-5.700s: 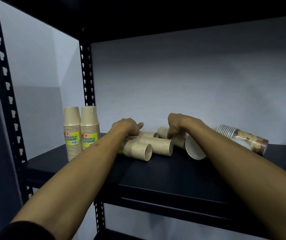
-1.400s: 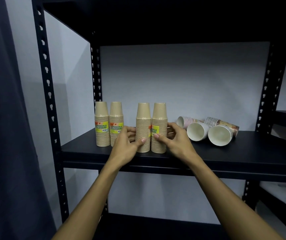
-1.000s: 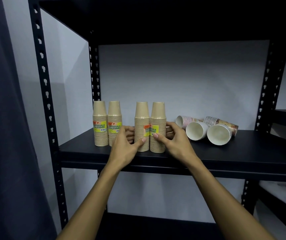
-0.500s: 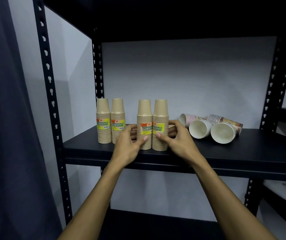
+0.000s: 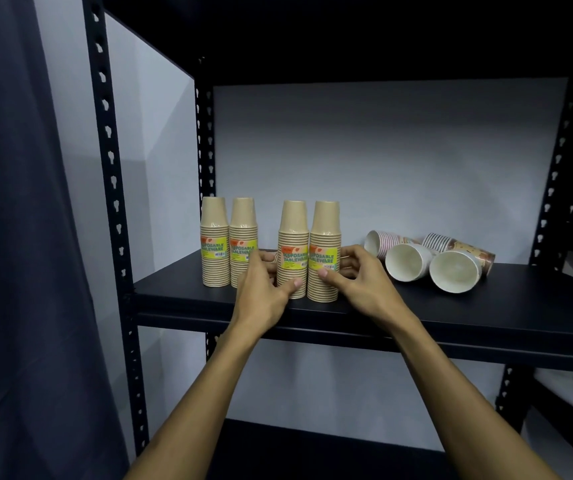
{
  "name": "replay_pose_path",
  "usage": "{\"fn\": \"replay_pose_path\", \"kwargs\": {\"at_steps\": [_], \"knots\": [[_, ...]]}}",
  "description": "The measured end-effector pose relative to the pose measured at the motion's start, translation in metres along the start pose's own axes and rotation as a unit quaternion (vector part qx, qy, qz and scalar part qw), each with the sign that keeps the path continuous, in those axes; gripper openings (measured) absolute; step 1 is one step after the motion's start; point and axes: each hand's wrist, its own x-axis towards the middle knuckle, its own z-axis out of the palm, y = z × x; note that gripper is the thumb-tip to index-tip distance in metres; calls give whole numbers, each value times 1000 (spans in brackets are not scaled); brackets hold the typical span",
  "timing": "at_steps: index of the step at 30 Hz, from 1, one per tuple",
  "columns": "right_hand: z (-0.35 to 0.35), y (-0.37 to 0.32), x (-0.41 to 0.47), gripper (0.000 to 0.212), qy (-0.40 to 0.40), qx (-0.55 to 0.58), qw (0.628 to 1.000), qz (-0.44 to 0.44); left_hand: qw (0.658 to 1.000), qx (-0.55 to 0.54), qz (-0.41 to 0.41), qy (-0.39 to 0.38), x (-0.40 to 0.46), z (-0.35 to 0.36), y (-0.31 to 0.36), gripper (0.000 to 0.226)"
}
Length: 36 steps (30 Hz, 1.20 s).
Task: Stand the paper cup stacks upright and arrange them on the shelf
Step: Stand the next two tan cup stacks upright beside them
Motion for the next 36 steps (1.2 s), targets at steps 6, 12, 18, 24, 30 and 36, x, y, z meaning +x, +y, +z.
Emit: {"fn": "replay_pose_path", "kwargs": {"at_steps": [6,12,18,24,30,36], "knots": [[1,1,6,40,-25,-3,1000,6,1000,-4,4,-8,1,0,-2,43],[1,1,7,43,-31,-21,999,1,1000,24,9,0,-2,-3,2,43],[5,2,8,73,10,-39,999,0,999,36,10,3,-2,-4,1,43],[9,4,12,60,-1,-29,1000,2,998,53,15,12,0,-4,-3,44],[10,2,12,46,-2,-38,999,-15,997,66,23,24,2,-2,-5,46],[8,2,11,49,-7,-43,999,-22,996,74,39,38,4,0,-10,48]]}}
